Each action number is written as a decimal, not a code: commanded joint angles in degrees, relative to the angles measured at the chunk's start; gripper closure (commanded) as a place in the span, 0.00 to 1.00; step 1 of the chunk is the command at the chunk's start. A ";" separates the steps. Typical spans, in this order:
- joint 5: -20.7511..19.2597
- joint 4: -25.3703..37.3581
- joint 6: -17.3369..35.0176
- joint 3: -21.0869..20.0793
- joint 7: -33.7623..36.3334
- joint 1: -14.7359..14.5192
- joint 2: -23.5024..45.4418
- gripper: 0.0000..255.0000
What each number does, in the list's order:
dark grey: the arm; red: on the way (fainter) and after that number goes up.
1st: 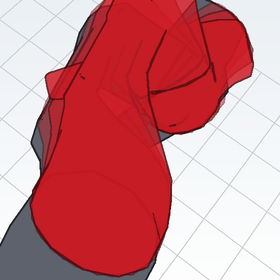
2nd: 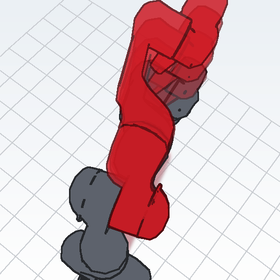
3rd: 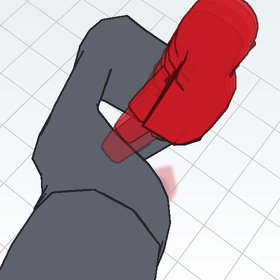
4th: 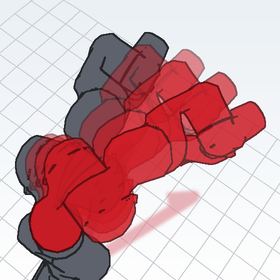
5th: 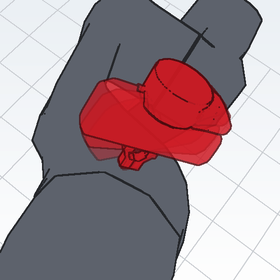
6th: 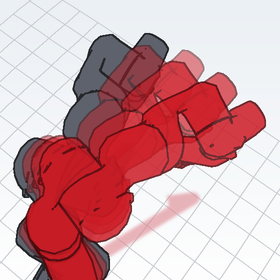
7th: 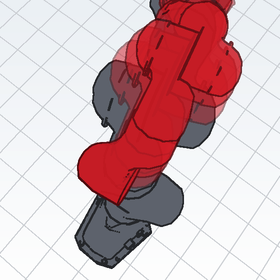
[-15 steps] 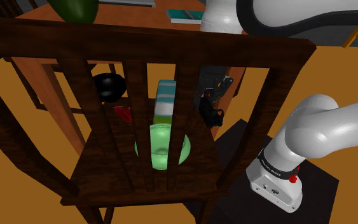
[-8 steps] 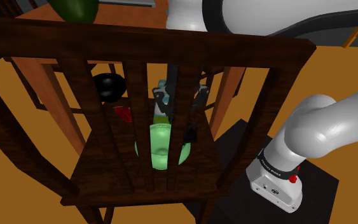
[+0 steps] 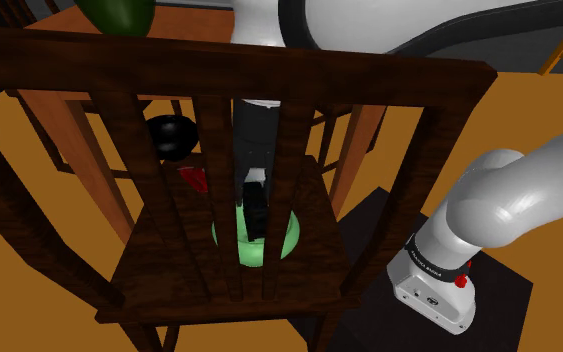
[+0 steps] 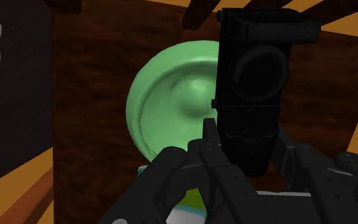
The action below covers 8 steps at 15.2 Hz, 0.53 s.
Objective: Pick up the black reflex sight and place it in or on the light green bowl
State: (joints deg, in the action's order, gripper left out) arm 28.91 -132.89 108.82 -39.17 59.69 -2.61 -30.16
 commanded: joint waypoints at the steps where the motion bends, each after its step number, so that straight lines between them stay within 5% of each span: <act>1: -3.76 -1.61 1.86 -4.09 -0.07 -0.06 1.15 1.00; 8: -2.08 -4.51 5.84 -7.38 -1.15 1.99 1.75 1.00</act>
State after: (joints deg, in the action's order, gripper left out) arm 33.89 -136.31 114.06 -41.85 58.46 -0.31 -28.39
